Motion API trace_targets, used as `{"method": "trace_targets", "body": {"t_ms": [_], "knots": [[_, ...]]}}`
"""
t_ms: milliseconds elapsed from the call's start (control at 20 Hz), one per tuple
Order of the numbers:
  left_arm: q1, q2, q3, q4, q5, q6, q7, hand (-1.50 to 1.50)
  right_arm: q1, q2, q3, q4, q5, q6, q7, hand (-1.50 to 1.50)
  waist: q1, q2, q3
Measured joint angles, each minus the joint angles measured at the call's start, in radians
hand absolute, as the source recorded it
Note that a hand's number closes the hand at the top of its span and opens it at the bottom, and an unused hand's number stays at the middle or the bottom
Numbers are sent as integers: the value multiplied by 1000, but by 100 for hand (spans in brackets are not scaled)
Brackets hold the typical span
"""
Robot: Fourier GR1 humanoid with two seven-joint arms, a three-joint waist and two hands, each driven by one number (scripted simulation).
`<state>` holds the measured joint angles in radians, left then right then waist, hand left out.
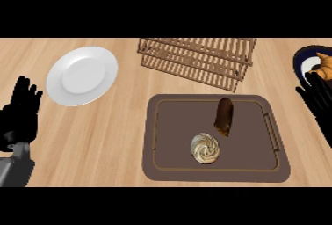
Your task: Pick the sweet potato from the tray and place it in the tiered shelf
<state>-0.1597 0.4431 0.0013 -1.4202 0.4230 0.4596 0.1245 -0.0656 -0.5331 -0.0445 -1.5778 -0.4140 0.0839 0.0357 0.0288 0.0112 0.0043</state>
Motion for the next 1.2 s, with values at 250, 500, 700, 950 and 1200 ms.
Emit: {"method": "trace_targets", "body": {"t_ms": [250, 500, 700, 950, 1200], "knots": [[-19, 8, -61, -49, -56, -44, -39, 0, -178, 30, 152, 33, 185, -102, 136, 150, 25, -2, -5], [-31, -12, -155, -102, -106, -79, -62, 0, -327, 68, 229, 125, 401, -289, 307, -150, 33, -5, -8], [-1, -18, -170, -144, -127, -82, -55, 0, -486, 165, 282, 195, 457, -310, 412, -150, 10, -8, -5], [16, -27, -179, -163, -147, -80, -54, 0, -636, 160, 368, 174, 460, -153, 599, -150, -5, -14, -5], [26, -25, -186, -183, -155, -83, -46, 0, -787, 151, 479, 190, 444, 63, 824, -150, 0, -16, -7]]}}
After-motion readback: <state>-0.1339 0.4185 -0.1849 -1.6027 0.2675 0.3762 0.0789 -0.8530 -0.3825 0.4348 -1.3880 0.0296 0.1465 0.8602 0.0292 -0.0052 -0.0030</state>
